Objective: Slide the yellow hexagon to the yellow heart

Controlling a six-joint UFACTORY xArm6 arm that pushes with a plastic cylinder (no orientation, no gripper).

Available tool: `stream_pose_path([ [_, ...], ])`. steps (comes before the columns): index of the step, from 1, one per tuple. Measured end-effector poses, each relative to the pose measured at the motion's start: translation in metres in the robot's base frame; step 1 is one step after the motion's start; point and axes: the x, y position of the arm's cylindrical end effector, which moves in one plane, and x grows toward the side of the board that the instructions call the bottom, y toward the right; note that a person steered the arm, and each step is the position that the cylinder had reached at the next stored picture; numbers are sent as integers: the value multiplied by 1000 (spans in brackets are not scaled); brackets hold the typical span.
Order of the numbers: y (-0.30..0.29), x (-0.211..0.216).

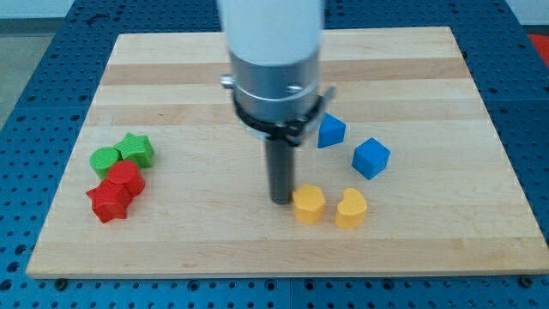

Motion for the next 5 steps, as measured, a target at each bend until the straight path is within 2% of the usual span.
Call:
stream_pose_path([
  [2, 77, 9],
  [4, 23, 9],
  [5, 15, 27],
])
